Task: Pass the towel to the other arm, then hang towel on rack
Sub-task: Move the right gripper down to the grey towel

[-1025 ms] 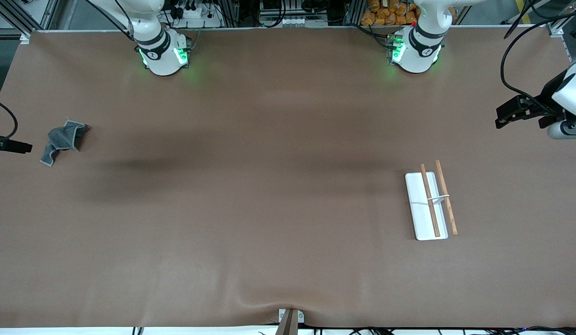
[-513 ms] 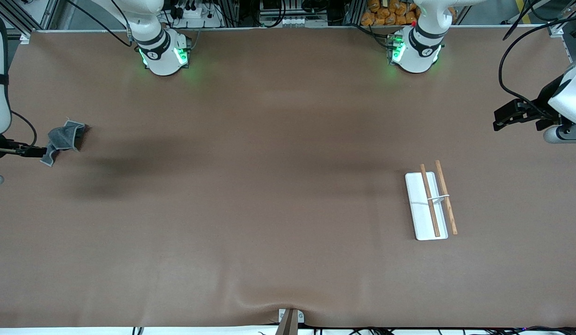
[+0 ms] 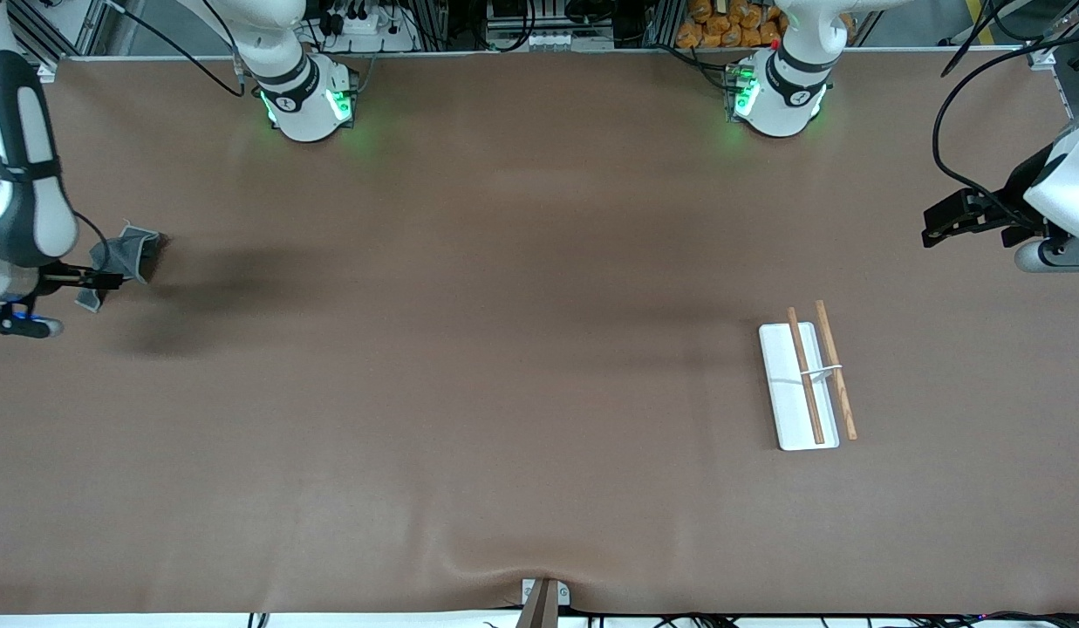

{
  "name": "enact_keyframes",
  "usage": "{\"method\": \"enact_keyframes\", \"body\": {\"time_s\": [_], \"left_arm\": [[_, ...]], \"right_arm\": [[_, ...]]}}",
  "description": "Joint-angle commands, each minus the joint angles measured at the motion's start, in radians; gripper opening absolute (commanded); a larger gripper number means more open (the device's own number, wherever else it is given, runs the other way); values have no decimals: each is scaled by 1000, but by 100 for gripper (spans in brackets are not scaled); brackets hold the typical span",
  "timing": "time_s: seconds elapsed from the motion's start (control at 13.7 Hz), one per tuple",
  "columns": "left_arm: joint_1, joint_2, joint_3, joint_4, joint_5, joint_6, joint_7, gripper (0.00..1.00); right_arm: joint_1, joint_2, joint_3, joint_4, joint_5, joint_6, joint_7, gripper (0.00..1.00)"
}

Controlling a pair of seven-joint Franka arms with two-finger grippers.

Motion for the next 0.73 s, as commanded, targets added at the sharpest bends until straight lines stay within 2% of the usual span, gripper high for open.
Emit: {"method": "enact_keyframes", "body": {"time_s": [0.0,0.15,0.29,0.66], "left_arm": [[3,4,-3,6,-8,2,6,100],[3,7,-3,6,-8,4,6,100],[3,7,-3,6,-8,4,6,100],[5,6,-3,6,-8,4,6,100]], "right_arm": [[-42,27,13,-37,-35,57,-4,99],[-63,43,13,-39,-38,65,-5,96],[-71,57,13,-46,-72,83,-4,84],[-89,64,13,-105,-86,157,-2,70]]}}
